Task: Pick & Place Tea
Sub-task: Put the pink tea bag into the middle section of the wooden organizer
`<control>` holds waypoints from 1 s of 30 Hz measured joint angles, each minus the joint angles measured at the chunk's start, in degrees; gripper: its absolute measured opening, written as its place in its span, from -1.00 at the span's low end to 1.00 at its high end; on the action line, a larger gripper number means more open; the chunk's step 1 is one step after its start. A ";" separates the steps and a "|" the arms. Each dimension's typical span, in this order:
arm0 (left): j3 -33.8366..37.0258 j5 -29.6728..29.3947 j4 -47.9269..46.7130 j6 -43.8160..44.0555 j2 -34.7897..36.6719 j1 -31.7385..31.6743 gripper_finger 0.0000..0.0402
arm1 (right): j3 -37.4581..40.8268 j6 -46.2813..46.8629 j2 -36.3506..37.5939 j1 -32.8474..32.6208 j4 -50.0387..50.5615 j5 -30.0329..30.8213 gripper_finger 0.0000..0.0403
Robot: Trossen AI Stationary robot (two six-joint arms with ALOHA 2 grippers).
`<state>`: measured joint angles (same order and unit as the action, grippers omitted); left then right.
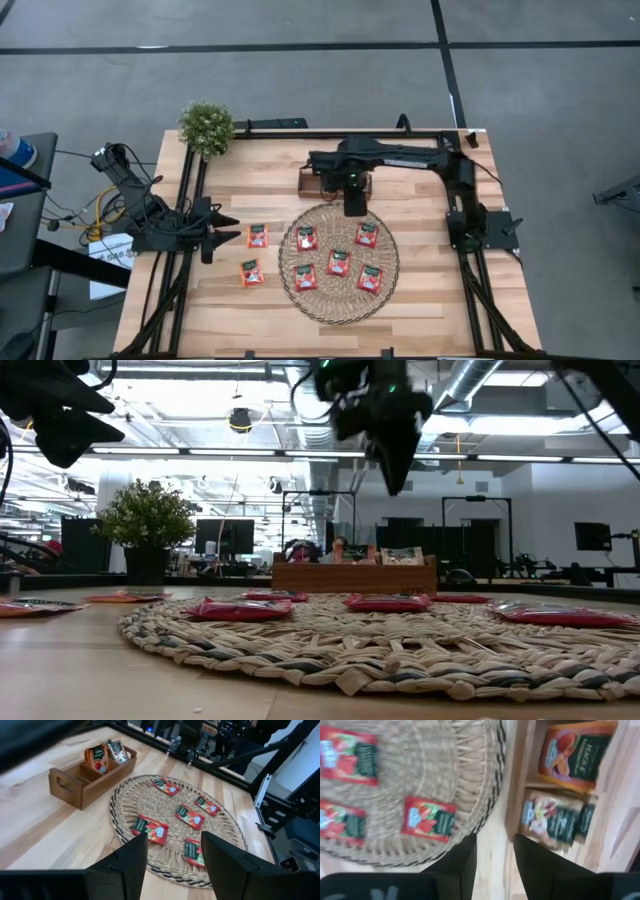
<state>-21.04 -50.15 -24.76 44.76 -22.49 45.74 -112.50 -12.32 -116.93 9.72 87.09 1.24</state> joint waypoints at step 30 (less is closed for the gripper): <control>0.00 9.74 19.39 -0.34 -5.46 -16.74 -0.12 | 86.41 38.29 82.51 -4.62 -68.79 0.30 -0.57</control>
<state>-21.04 -40.41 -5.37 44.42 -27.94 29.00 -26.08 25.97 -34.41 5.09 18.29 1.54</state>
